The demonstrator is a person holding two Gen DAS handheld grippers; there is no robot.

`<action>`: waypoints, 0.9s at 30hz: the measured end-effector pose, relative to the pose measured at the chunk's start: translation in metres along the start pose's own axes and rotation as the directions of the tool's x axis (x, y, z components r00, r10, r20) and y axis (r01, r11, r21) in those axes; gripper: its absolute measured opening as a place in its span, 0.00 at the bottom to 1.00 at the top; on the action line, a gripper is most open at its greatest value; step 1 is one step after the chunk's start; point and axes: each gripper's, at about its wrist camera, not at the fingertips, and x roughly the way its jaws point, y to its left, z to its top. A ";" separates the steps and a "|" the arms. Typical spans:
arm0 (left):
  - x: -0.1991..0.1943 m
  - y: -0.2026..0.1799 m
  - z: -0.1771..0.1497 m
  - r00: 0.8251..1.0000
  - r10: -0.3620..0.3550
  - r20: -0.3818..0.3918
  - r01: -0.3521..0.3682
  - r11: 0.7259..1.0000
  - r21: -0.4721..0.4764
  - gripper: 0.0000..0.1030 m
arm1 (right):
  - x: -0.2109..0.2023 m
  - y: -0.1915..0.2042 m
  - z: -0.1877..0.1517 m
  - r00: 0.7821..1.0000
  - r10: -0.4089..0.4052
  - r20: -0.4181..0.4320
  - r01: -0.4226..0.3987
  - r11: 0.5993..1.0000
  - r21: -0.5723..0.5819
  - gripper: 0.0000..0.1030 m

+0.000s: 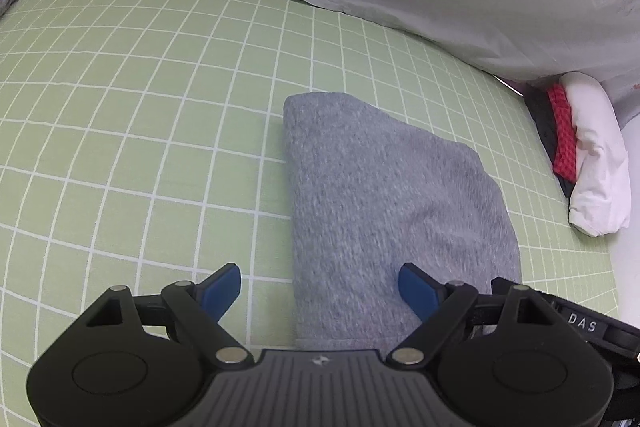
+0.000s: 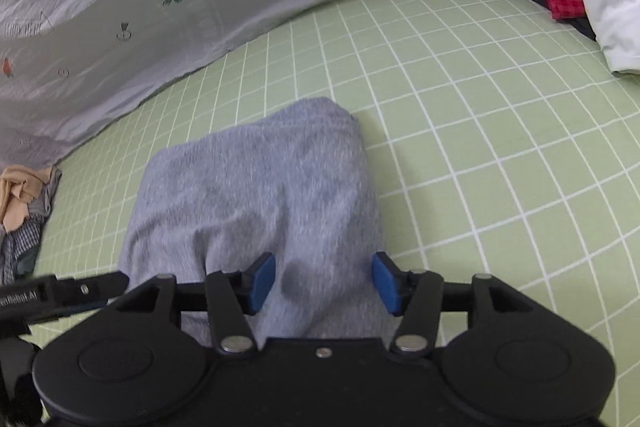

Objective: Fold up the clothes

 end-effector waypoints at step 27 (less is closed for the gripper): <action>0.033 -0.014 0.000 0.982 -0.171 -0.080 0.168 0.985 -0.037 0.51 | 0.036 -0.002 0.006 0.971 0.217 -0.099 -0.202 0.969 0.142 0.36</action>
